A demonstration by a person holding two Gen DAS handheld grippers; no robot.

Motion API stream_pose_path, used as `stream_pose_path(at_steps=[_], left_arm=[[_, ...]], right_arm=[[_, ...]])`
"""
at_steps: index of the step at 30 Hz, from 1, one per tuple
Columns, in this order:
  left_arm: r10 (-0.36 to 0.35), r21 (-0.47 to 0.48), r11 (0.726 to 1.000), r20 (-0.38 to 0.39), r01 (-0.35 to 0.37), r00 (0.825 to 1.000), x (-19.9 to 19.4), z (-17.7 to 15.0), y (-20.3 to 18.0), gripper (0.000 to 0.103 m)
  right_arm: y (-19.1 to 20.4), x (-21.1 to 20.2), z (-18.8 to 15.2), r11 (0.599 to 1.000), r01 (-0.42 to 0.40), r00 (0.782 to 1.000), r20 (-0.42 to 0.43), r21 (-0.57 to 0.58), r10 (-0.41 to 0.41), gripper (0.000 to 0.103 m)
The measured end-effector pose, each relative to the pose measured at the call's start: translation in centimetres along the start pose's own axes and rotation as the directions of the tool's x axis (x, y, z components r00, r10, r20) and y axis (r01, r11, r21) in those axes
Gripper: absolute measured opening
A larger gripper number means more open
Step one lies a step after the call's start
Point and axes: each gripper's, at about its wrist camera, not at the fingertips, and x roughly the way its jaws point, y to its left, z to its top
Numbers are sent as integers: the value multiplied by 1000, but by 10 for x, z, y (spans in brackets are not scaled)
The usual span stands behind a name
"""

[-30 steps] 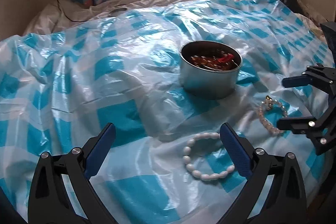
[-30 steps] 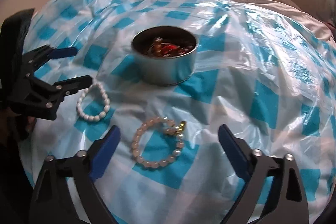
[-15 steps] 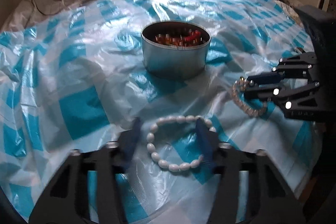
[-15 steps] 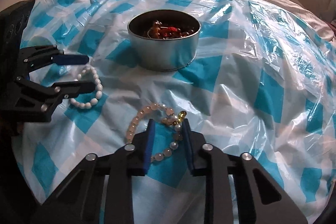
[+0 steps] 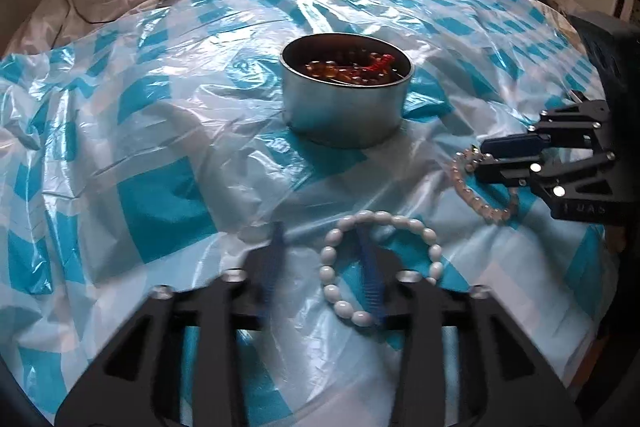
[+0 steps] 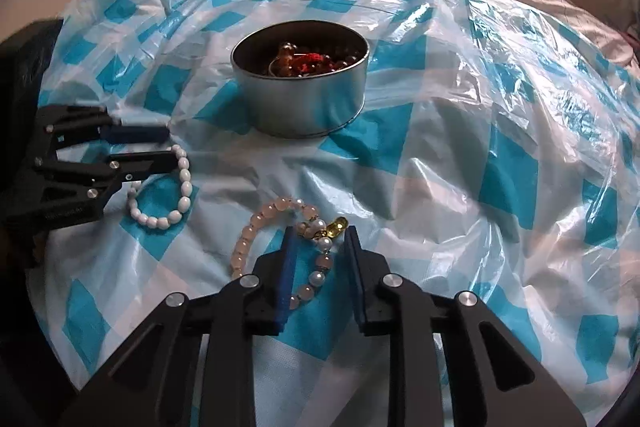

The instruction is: Organize jewelry

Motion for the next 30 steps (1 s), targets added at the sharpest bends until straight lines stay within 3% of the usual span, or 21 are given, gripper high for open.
stream_pose_path(at_steps=[2,5,12,15,17,18,19,24,28,29,30], left_arm=[[-3,8,1000,-14,3,1000,3,-1,-1,39],[-19,21,1000,-24,20,1000,1,0,-4,7],[3,-62,998,77,2,997,-20,7,11,7],[15,-71,997,47,-11,999,-12,6,14,7],[19,-69,997,2,-19,1000,-2,4,13,7],[23,-65,998,-4,-23,1000,0,3,13,8],[27,-59,998,-12,-27,1000,2,3,12,9],[49,-61,997,-6,-49,999,3,2,12,37],[55,-76,995,-23,-56,998,7,1,14,46],[60,-77,995,-26,-62,998,7,1,14,52],[61,-75,995,-27,-63,998,7,1,13,56]], right_arm=[[-1,0,0,1000,-11,1000,3,9,11,18],[-7,-5,1,998,-47,999,25,50,46,9],[-33,-23,7,973,-139,985,125,186,117,8],[-35,-19,7,973,-120,989,110,198,100,8],[-33,-15,8,977,-97,993,84,188,82,19],[-31,-15,8,979,-93,993,86,179,79,38],[-28,-16,7,981,-95,993,89,172,81,45],[-16,-6,5,994,-48,998,46,101,43,45],[-5,1,1,999,28,999,21,18,-28,45],[-1,2,1,999,41,999,22,-2,-41,44],[0,2,0,999,38,999,21,-9,-38,39]])
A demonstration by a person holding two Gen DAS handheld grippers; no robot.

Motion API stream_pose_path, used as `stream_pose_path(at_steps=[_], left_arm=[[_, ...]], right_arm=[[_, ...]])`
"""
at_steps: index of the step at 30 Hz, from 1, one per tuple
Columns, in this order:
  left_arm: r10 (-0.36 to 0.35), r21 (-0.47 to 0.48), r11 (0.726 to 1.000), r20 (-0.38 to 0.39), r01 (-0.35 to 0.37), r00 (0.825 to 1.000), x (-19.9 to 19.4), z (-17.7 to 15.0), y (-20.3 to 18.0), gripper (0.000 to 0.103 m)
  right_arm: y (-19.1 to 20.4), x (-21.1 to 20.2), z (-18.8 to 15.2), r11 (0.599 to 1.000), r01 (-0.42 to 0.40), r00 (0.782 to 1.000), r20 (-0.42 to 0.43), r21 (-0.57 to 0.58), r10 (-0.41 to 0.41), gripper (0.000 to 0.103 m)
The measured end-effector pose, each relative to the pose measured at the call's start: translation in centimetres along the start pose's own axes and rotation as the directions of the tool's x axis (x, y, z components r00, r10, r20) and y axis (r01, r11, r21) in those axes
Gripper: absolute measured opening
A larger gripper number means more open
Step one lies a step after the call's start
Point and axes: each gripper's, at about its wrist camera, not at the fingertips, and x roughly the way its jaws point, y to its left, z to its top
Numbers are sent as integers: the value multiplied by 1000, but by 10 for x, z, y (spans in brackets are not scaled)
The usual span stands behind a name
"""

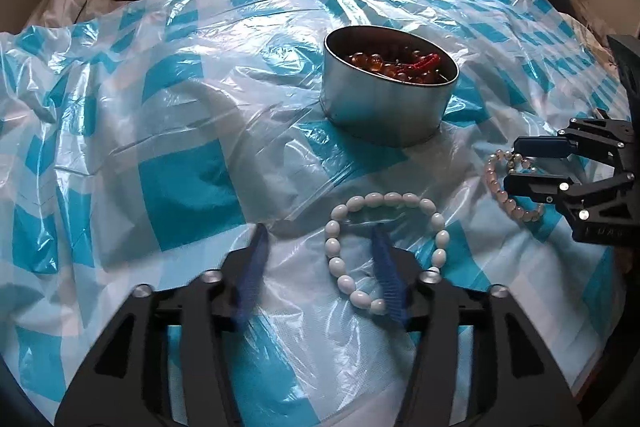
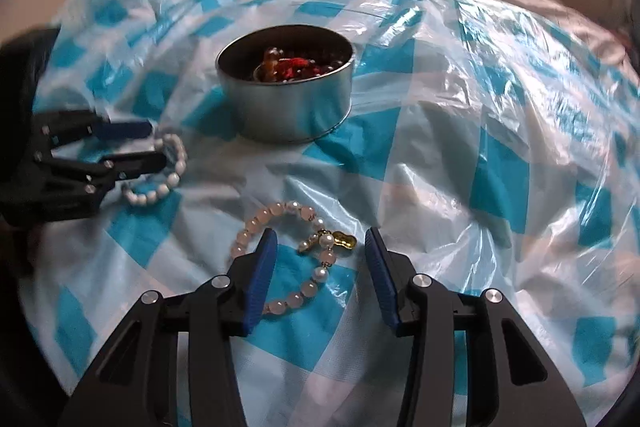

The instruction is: Organize jewelry

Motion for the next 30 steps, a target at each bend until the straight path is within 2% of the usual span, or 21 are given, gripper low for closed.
stream_pose_path(at_steps=[2,3,4,7,11,14,19,23,26,28,30], left_arm=[[4,11,1000,-1,-4,1000,0,-1,-2,59],[8,15,1000,-1,-8,1000,0,-1,-3,61],[11,18,1000,-1,-11,1000,0,-2,-4,62],[15,21,1000,-4,-14,1000,1,-2,-5,64],[39,23,999,-7,-39,999,2,-3,-5,74],[45,27,999,-7,-45,999,2,-3,-5,75],[56,30,998,-8,-56,998,2,-3,-6,78],[72,33,997,-9,-71,997,3,-3,-6,81],[77,35,996,-10,-76,997,3,-2,-6,82],[80,37,996,-10,-79,997,4,-2,-7,82],[83,37,996,-10,-83,996,4,-2,-7,83]], right_arm=[[1,0,0,1000,-13,1000,-2,-3,13,29],[1,0,0,1000,-20,1000,-3,-2,20,16],[0,0,0,1000,-26,1000,-4,2,26,13],[-6,-3,0,996,-71,997,14,45,70,11],[-21,-10,3,976,-163,986,57,147,156,11],[-26,-10,4,960,-208,978,69,187,198,11],[-25,-10,6,959,-210,977,66,192,201,11],[-24,-10,5,969,-174,984,59,177,166,11],[-27,-8,5,970,-158,987,53,185,151,13],[-29,-7,4,971,-149,989,52,187,142,37],[-27,-7,4,976,-131,991,47,173,125,41]])
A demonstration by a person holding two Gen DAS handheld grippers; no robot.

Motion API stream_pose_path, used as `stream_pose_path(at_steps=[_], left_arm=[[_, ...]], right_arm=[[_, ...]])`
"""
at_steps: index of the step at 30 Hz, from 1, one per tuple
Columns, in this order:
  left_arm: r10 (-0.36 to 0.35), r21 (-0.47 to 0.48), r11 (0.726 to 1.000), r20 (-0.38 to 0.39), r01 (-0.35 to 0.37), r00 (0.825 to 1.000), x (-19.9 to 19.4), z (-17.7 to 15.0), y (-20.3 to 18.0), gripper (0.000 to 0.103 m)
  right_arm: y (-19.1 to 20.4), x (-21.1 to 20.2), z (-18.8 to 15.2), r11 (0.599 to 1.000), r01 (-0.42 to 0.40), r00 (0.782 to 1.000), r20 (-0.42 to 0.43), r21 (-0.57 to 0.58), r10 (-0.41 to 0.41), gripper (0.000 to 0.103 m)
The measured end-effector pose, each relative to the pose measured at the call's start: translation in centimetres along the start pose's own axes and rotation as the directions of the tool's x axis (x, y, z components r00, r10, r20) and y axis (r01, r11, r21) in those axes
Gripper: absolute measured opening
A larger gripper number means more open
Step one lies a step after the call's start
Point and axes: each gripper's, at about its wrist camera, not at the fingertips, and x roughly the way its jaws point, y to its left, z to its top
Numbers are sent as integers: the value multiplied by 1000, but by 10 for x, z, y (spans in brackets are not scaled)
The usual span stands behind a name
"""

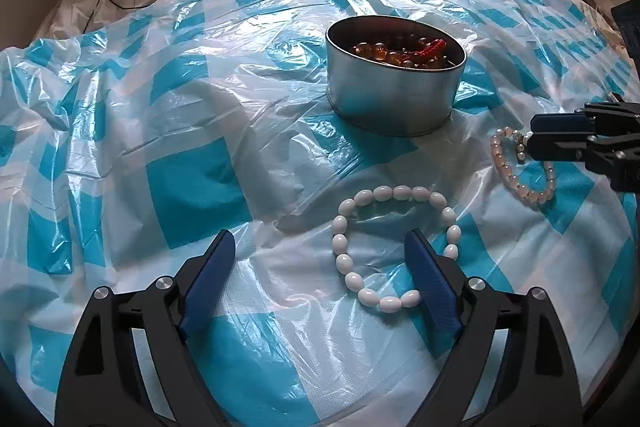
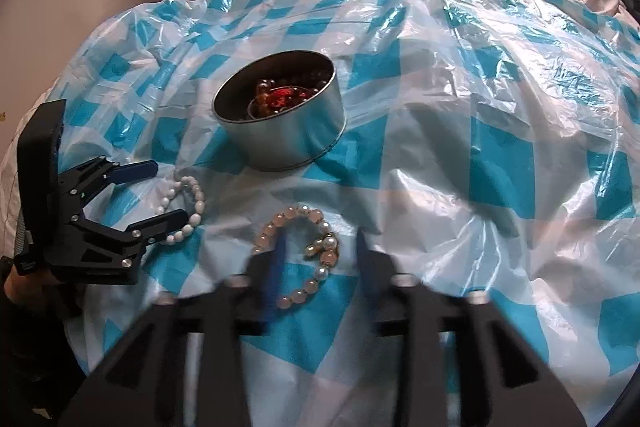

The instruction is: Organize jewelry

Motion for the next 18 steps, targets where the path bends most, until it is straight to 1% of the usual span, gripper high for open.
stream_pose_path(at_steps=[2,4,5,9,12,13,14,15,16,18], left_arm=[[4,0,1000,-1,-4,1000,0,0,0,84],[7,1,1000,-1,-7,1000,0,0,0,85],[8,1,1000,-1,-8,1000,0,0,0,85],[14,4,1000,-1,-14,1000,0,0,-1,86],[18,6,1000,-1,-18,1000,0,0,-1,87],[17,6,1000,0,-17,1000,0,0,-1,87],[16,5,1000,-1,-16,1000,0,0,-1,87],[16,5,1000,-1,-16,1000,0,-1,-1,87],[12,6,1000,2,-12,1000,0,-1,-1,87],[-16,18,1000,18,16,1000,-3,-1,-2,84]], right_arm=[[3,2,-1,1000,18,1000,-6,-21,-19,41],[8,5,-2,998,40,999,-14,-52,-41,46],[10,6,-3,997,49,999,-18,-65,-50,46],[19,12,-8,986,98,994,-30,-131,-103,47],[19,12,-9,984,106,993,-30,-140,-111,46],[18,11,-9,985,106,993,-30,-138,-111,37],[19,12,-9,985,104,994,-30,-136,-109,29],[17,11,-9,988,89,995,-33,-123,-93,17],[15,10,-8,992,67,997,-35,-106,-71,12],[13,9,-7,995,43,998,-34,-85,-46,9]])
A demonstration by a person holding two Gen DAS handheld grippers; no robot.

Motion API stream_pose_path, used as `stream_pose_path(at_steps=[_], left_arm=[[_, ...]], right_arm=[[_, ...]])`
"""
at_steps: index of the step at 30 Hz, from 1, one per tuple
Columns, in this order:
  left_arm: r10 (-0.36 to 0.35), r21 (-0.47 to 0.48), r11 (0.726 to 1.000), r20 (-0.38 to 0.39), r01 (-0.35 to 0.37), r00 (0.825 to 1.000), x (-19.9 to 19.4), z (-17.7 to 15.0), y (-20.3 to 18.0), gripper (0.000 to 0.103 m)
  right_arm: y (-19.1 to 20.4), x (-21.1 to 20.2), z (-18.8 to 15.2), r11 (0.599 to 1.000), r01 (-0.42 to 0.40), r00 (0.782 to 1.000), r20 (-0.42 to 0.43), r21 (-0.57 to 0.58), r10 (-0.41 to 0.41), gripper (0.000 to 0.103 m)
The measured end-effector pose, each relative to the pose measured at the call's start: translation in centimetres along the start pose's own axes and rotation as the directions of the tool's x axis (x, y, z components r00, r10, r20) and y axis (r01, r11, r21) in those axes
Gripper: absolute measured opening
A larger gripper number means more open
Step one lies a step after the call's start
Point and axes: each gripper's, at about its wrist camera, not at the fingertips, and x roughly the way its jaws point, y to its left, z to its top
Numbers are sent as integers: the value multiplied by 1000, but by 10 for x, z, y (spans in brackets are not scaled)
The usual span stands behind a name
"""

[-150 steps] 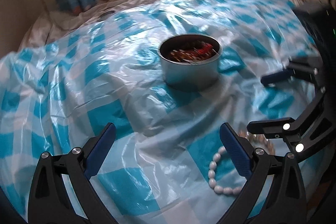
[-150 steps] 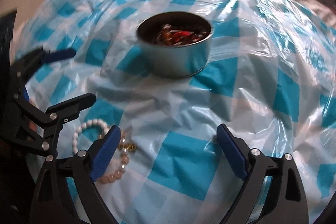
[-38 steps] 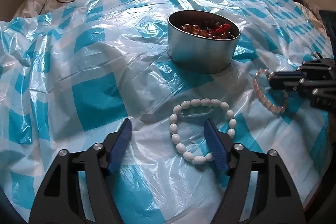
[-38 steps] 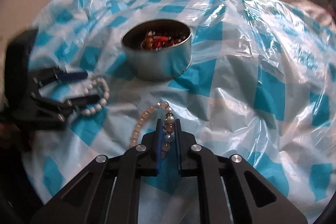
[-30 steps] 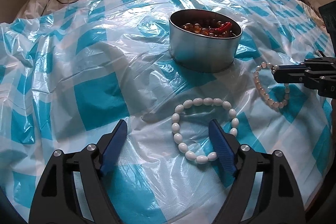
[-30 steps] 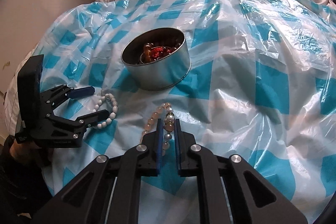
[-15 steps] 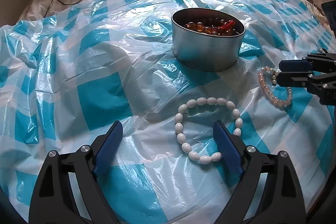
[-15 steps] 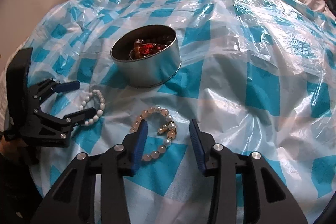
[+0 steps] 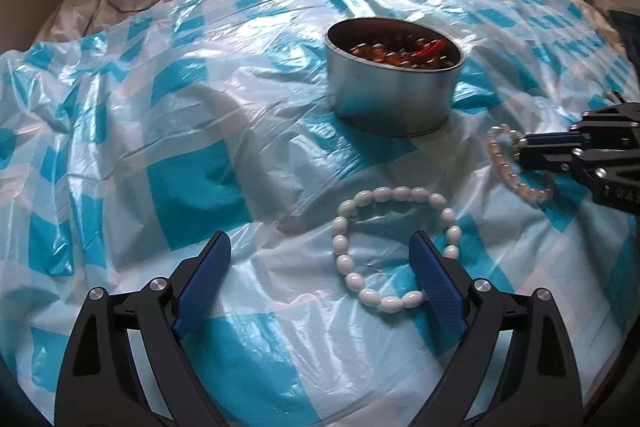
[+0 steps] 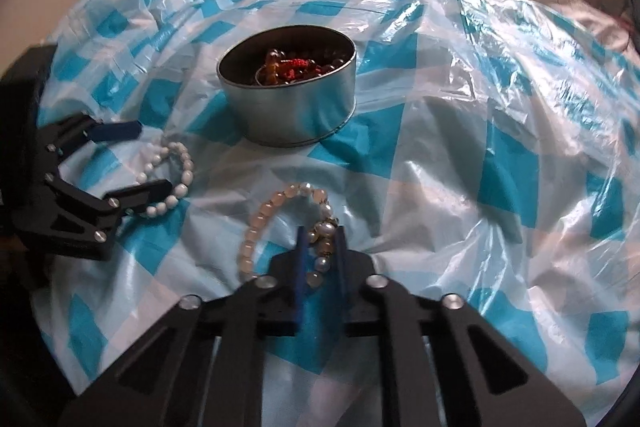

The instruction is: Organize jewelry

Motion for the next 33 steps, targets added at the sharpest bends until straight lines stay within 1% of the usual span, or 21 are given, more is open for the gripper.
stream_pose_path(at_steps=[2,6,7,9,10,12,13,14,15,16,17,18,19,21,24,26,27,28,31,32,33], left_arm=[[-10,11,1000,5,10,1000,-1,0,-2,82],[-6,16,1000,5,6,1000,-1,1,-4,82],[-5,15,1000,5,5,1000,-1,0,-4,82],[0,19,1000,5,-1,1000,-1,1,-5,82],[2,21,1000,6,-3,1000,-1,0,-5,82],[-5,23,1000,10,5,1000,-1,0,-4,82],[-13,23,1000,12,13,1000,-1,0,-4,80],[-28,24,999,13,28,1000,-2,0,-4,68],[-56,26,998,6,56,998,-2,0,-4,48],[-72,26,997,3,72,997,-3,1,-5,38],[-71,29,997,6,71,997,-4,1,-5,21],[-61,39,997,8,61,998,-5,2,-6,10],[-61,42,997,12,61,998,-7,2,-6,7],[-74,27,997,12,73,997,-7,2,-4,7],[-77,23,997,11,77,997,-7,1,-3,7],[-76,29,997,11,76,997,-7,1,-3,7],[-76,28,997,9,76,997,-6,1,-2,7],[-77,29,997,7,76,997,-6,1,-2,7],[-72,38,997,-2,72,997,-3,0,-4,8],[-61,36,997,-4,61,998,-2,-1,-3,13],[-56,35,998,-3,56,998,-1,-1,-3,15]], right_arm=[[-3,0,1,999,-21,1000,-2,24,21,9],[-4,2,2,1000,-9,1000,-12,30,9,12],[-3,3,2,1000,-4,1000,-14,23,4,16],[3,5,1,1000,-7,1000,-18,-2,7,31],[6,6,0,1000,5,1000,-19,-18,-6,33],[7,6,0,1000,10,1000,-17,-24,-11,32],[4,5,0,1000,4,1000,-15,-10,-4,28],[1,4,0,1000,-6,1000,-13,4,6,13],[-2,3,1,999,-23,1000,-7,22,23,10],[-5,1,1,998,-38,999,3,40,38,8],[-9,-2,1,997,-53,998,18,64,52,8],[-11,-4,2,995,-64,998,25,76,62,8],[-13,-5,3,992,-81,996,33,92,79,9],[-17,-7,4,989,-99,995,40,114,95,9],[-16,-5,5,991,-82,996,25,110,80,9],[-13,-3,5,996,-36,999,17,84,35,20],[-9,-2,5,998,-16,1000,11,61,16,30],[-5,-1,5,999,5,1000,6,37,-5,33],[1,4,2,999,43,999,-7,-12,-43,34],[1,5,2,999,43,999,-8,-17,-43,34],[0,4,1,999,34,999,-9,-15,-34,27]])
